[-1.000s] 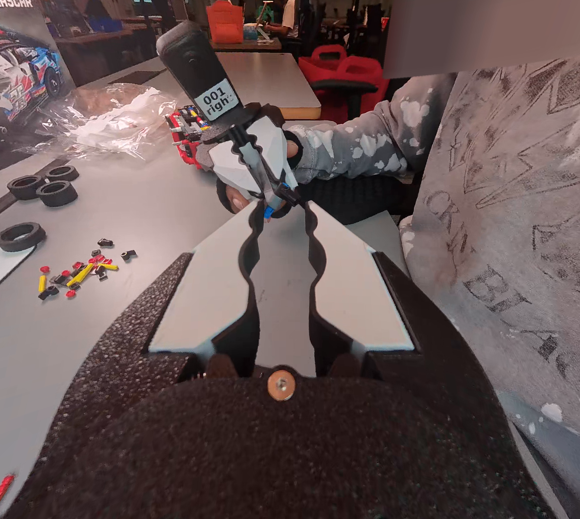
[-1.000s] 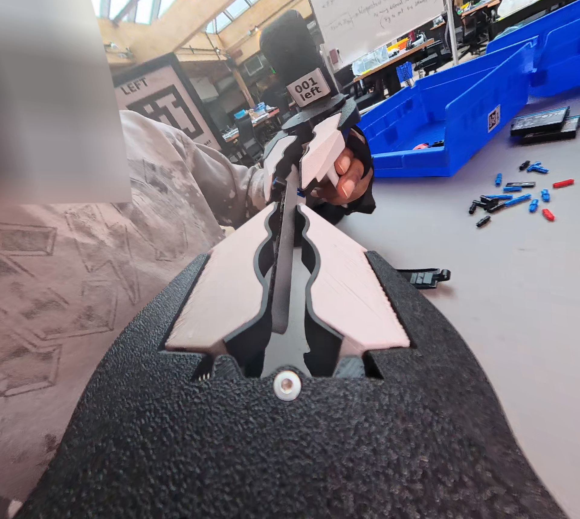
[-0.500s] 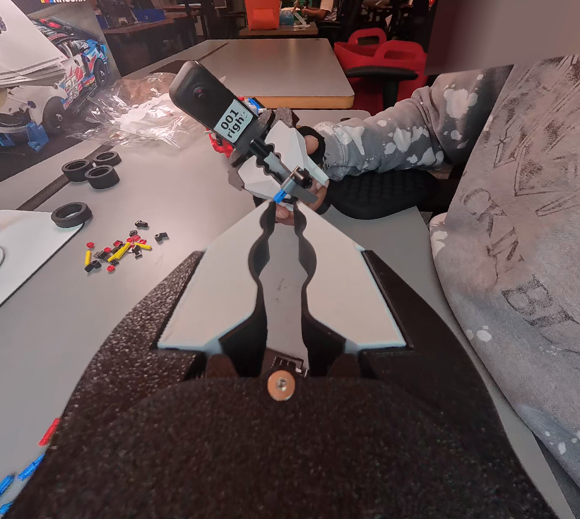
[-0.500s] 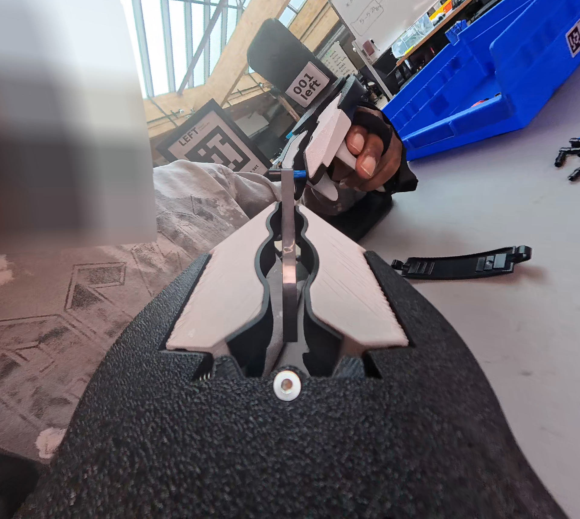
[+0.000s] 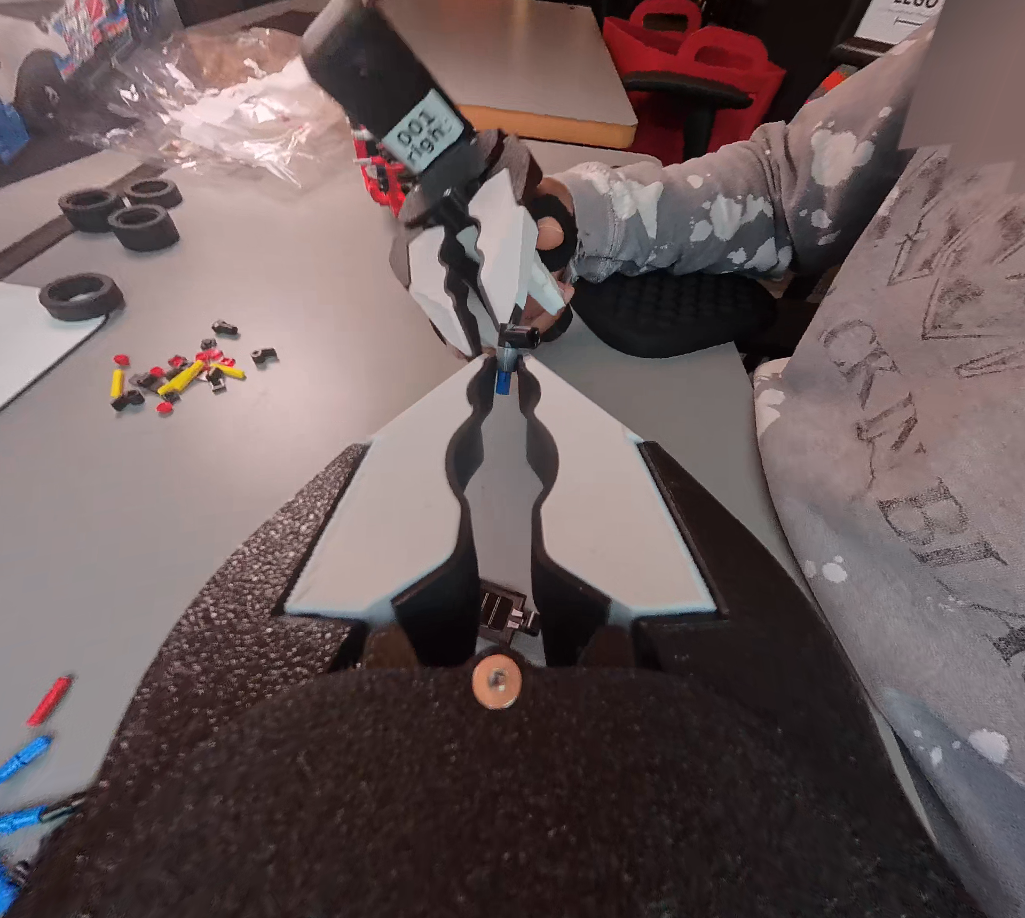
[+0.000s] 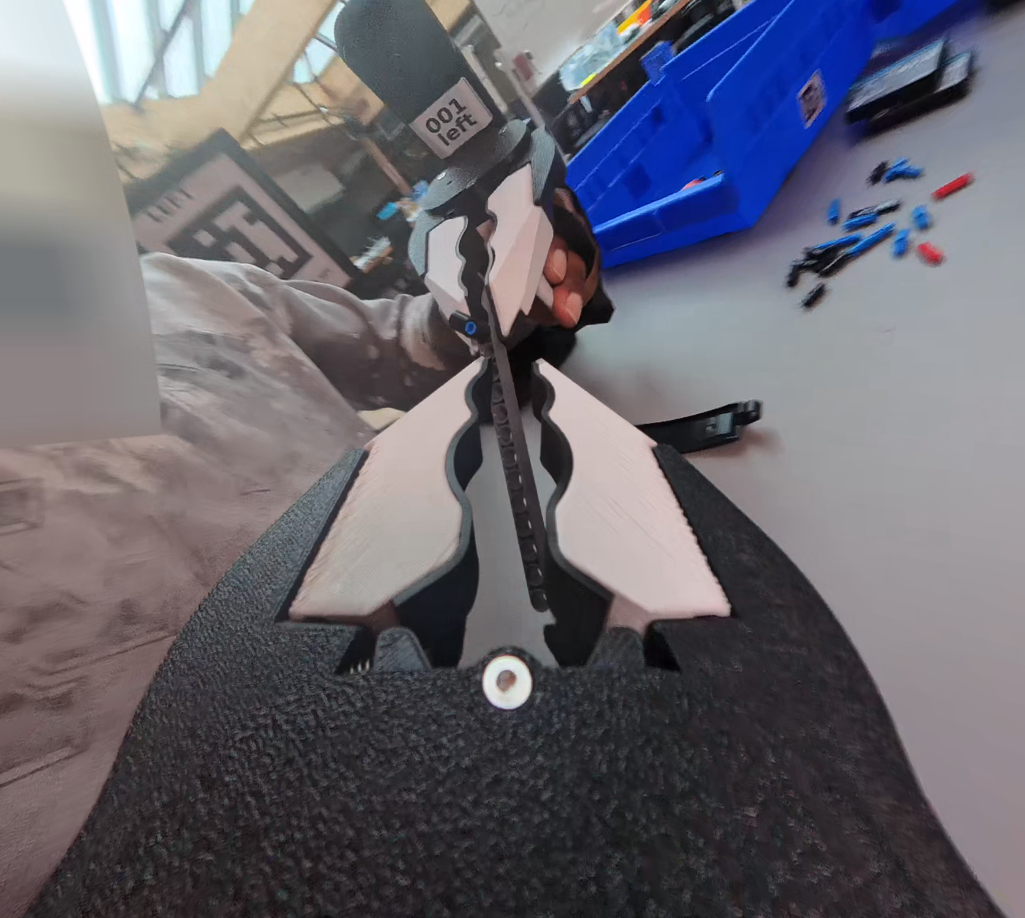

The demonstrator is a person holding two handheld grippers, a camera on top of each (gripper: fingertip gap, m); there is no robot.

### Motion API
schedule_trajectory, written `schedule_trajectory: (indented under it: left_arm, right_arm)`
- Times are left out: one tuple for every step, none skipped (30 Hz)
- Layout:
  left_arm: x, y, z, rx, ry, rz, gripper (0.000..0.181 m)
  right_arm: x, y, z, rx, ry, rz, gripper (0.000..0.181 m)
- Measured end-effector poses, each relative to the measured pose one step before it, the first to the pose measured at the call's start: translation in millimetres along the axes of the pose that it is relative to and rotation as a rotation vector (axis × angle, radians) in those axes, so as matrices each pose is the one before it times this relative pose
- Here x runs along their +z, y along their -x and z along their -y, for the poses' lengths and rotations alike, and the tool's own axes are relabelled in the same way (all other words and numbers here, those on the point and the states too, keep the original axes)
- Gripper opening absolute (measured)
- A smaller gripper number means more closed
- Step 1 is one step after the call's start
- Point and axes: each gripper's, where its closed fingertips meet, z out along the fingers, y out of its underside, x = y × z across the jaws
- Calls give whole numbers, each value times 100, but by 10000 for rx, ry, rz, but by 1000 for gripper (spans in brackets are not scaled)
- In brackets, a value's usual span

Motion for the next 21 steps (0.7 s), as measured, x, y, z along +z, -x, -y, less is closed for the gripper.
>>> schedule_trajectory:
  left_arm:
    - [256, 340, -521, -313, 277, 81, 6]
    - [275, 174, -518, -347, 251, -39, 6]
    - [262, -48, -367, -361, 141, -190, 6]
    - [221, -61, -151, -299, 4, -164, 6]
    - [221, -210, -170, -270, 54, -230, 6]
    - [243, -368, -190, -172, 99, -293, 6]
    - [270, -282, -170, -94, 90, -196, 6]
    - [248, -215, -220, -29, 129, -138, 6]
    - [234, -142, -349, 27, 206, -77, 6]
    - [182, -71, -307, 74, 163, -3, 6]
    - [144, -172, -240, 31, 138, -63, 6]
    - [121, -185, -240, 28, 137, -83, 6]
    - [132, -166, -237, 32, 153, -75, 6]
    - [124, -137, -268, -4, 171, -83, 6]
    - [123, -200, -246, -24, 142, -144, 6]
    - [106, -244, -76, -32, 10, -177, 6]
    - [83, -177, -84, -62, 21, -143, 6]
    - [54, -172, -109, -30, 24, -163, 6]
    - [29, -235, -32, -54, -40, -210, 6]
    - [-10, -284, 85, -138, -106, -265, 6]
    - [-115, -153, 234, -196, -192, -200, 6]
  right_arm:
    - [-128, -47, 298, -1002, 32, -501, 17]
    - [-50, 229, 118, -1083, 188, -402, 20]
    - [49, 258, -283, -1071, 480, -365, 23]
    - [141, 254, -596, -1022, 648, -317, 24]
    - [224, 278, -612, -903, 576, -262, 25]
    - [248, 294, -365, -680, 336, -194, 25]
    - [246, 346, -204, -382, 174, -44, 25]
    - [222, 320, -281, -214, 192, 48, 21]
    - [111, 85, -273, -231, 150, -42, 19]
    - [49, 210, -243, -214, 112, 58, 19]
    - [12, 256, -193, -151, 96, 108, 19]
    - [4, 299, -160, -93, 94, 137, 18]
    - [-13, 243, -156, -112, 115, 103, 17]
    - [-10, 202, -77, -144, 79, 46, 14]
    - [-9, 230, 11, -157, 25, 46, 13]
    - [51, 344, -117, -150, 117, 126, 10]
    - [68, 239, -56, -121, 90, 59, 9]
    - [44, 196, -53, -122, 69, 45, 9]
    - [2, 216, 76, -52, -15, 87, 9]
    - [-72, 151, 167, -1, -50, 100, 8]
    - [-149, -106, 301, -41, -113, -61, 7]
